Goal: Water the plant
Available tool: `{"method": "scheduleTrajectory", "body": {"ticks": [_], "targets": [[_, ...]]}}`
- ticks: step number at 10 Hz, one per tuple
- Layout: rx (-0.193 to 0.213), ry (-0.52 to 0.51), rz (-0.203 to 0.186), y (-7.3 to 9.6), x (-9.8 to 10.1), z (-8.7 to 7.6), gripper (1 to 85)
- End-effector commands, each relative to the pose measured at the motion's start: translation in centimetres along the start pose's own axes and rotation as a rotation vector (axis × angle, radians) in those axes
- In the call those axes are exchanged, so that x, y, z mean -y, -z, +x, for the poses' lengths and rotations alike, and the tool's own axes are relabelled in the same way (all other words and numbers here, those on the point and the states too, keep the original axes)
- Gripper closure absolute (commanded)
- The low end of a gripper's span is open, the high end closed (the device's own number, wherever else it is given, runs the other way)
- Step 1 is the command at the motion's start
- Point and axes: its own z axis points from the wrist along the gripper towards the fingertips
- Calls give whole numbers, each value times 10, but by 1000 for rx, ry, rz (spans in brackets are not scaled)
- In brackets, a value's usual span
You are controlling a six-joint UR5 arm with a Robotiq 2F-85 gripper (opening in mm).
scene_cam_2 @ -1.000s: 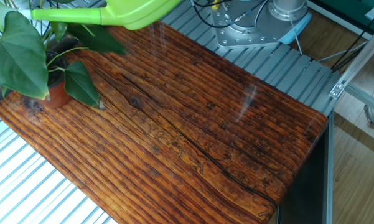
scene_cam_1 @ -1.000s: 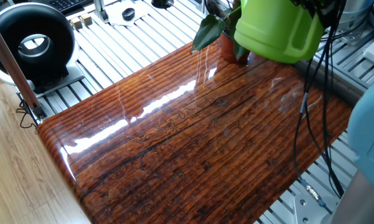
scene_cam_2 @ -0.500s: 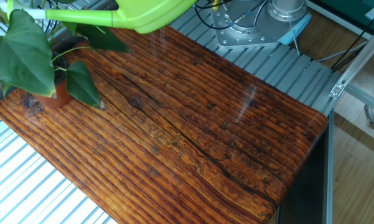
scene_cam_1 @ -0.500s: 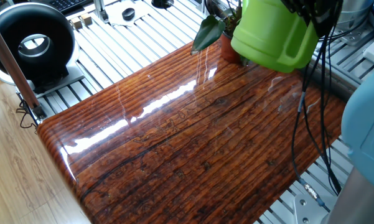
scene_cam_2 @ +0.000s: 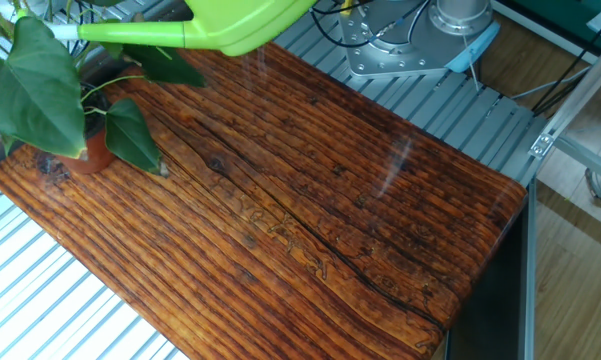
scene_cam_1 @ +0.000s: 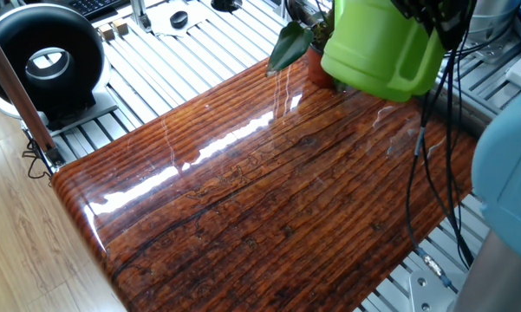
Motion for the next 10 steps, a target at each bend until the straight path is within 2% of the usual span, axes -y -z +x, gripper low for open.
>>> {"method": "scheduleTrajectory", "body": {"ticks": [1,3,6,10], "targets": [[-22,13,14,-1,13,18,843],[-17,48,16,-5,27,21,843],[-4,67,-7,-8,31,19,843],[44,113,-66,-13,18,15,843]]}}
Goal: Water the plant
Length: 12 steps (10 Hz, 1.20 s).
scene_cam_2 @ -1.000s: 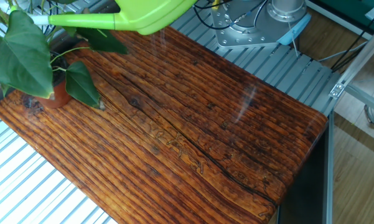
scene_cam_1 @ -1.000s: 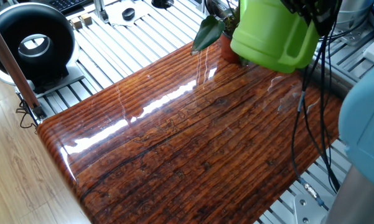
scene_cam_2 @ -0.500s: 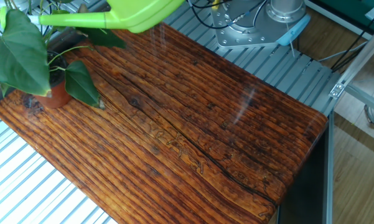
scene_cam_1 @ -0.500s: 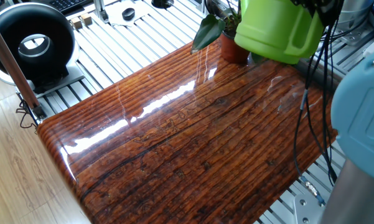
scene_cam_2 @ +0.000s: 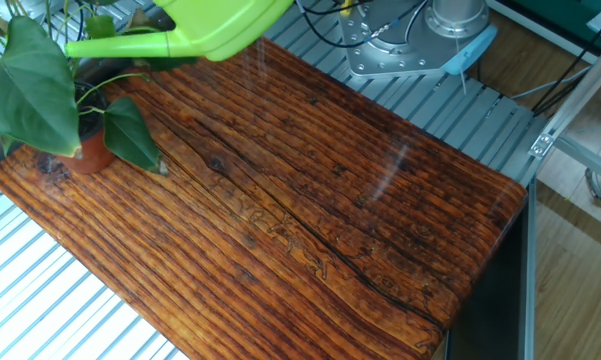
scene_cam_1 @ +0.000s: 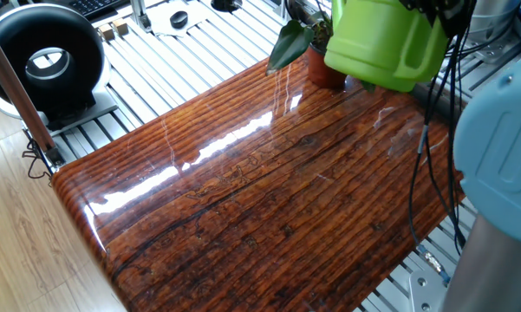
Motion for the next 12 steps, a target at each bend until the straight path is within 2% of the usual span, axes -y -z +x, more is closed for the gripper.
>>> {"method": "scheduleTrajectory", "body": {"ticks": [1,3,5,6,9,12], "targets": [[45,42,-43,-3,-10,-5,843],[66,51,-57,-2,-20,-9,843],[16,6,-3,1,-16,0,843],[9,4,5,2,-19,0,843],[27,55,5,2,-23,-4,843],[8,53,10,3,-26,0,843]]}}
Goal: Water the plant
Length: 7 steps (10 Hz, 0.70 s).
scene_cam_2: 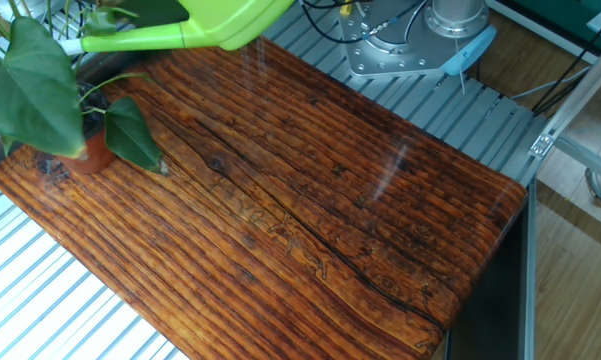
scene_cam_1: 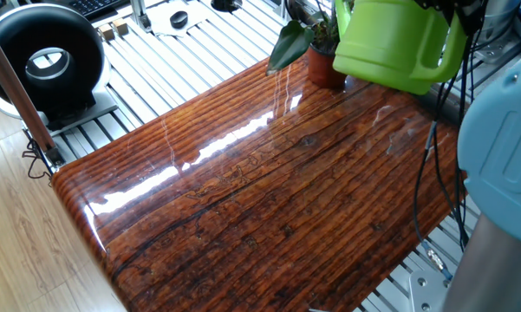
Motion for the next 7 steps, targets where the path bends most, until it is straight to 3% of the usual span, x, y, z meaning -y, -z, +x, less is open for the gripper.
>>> {"method": "scheduleTrajectory", "body": {"ticks": [1,2,3,4,5,7], "targets": [[-30,-5,19,1,2,8,843],[-73,-46,5,-1,5,22,843],[-85,-49,-4,-5,15,30,843],[-82,-43,-12,-9,19,33,843],[-103,-64,-10,-9,19,39,843],[-96,-57,-4,-10,21,38,843]]}}
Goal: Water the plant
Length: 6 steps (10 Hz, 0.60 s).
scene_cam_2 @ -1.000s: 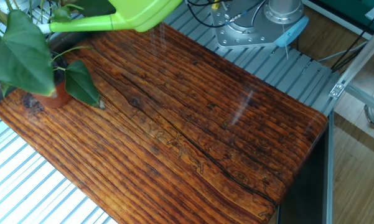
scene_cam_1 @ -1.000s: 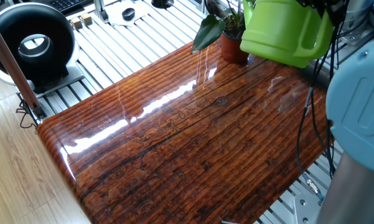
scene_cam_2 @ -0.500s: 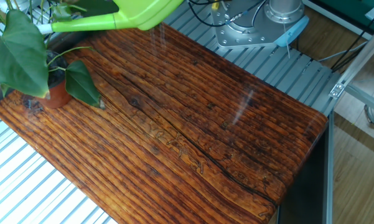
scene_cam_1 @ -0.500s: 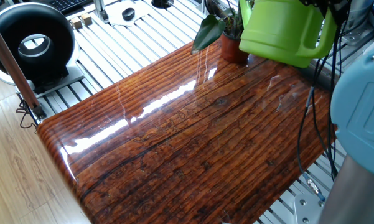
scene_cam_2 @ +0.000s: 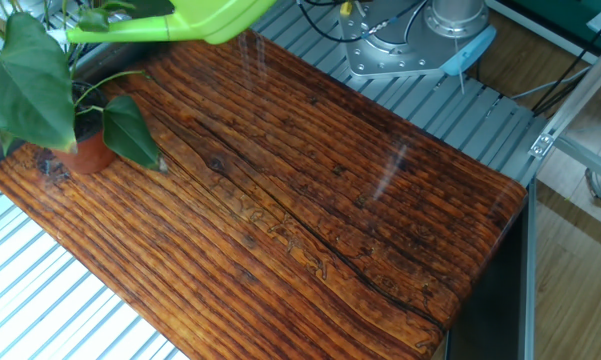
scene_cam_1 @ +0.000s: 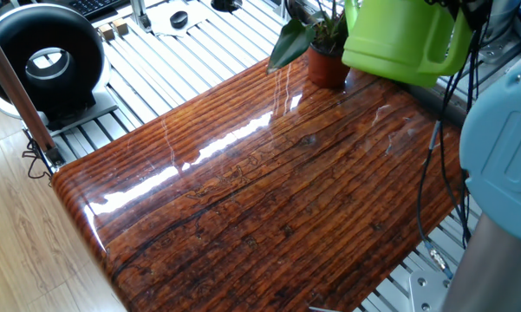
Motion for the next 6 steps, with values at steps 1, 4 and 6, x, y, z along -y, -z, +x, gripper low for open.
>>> {"method": "scheduleTrajectory", "body": {"ticks": [1,4,6], "targets": [[-2,3,9,-3,7,3,843],[7,12,1,-1,4,-1,843],[26,30,-9,-1,2,-6,843]]}}
